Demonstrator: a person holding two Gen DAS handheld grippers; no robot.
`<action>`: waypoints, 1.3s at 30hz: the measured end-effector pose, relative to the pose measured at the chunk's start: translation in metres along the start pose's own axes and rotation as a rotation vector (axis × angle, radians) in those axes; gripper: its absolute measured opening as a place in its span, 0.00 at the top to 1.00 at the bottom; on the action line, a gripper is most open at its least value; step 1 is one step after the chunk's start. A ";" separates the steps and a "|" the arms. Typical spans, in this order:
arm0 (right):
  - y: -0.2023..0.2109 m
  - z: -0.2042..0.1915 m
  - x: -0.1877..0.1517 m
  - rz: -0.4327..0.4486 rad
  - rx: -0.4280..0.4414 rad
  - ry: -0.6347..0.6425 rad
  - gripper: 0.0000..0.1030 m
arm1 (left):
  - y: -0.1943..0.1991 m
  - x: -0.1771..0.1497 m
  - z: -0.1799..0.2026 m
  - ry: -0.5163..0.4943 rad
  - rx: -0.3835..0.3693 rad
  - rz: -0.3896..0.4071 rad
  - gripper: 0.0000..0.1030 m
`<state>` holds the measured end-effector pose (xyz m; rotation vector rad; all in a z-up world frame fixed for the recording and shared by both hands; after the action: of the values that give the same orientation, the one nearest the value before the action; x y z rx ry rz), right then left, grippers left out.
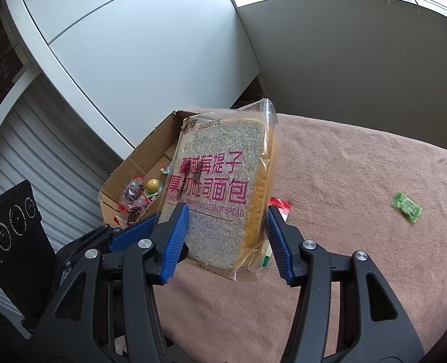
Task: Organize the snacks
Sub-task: 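Carry the bread loaf with both tools into the box and open them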
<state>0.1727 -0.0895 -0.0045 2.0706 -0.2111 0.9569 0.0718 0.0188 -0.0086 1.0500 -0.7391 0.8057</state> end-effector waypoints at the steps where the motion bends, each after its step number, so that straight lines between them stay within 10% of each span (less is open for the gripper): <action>1: -0.003 -0.006 0.001 0.001 0.005 0.007 0.47 | 0.004 0.001 -0.005 0.000 0.007 0.008 0.65; 33: -0.139 -0.138 0.020 -0.066 0.071 0.191 0.47 | 0.068 0.004 -0.155 0.208 0.248 0.124 0.66; 39: -0.132 -0.138 0.017 -0.029 0.028 0.222 0.27 | 0.072 0.003 -0.162 0.206 0.318 0.146 0.66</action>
<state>0.1671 0.1016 -0.0226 1.9682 -0.0517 1.1673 0.0345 0.1915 -0.0258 1.1831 -0.5249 1.1665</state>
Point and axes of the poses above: each gripper's, at about its wrist camera, not at the fingertips, and y roughly against the way its jaws point, z to its right, x to its top, the point moved 1 cm from there along -y, roughly the way its jaws point, and after that the axes turned 7 degrees about z, right-handed, at the moved point
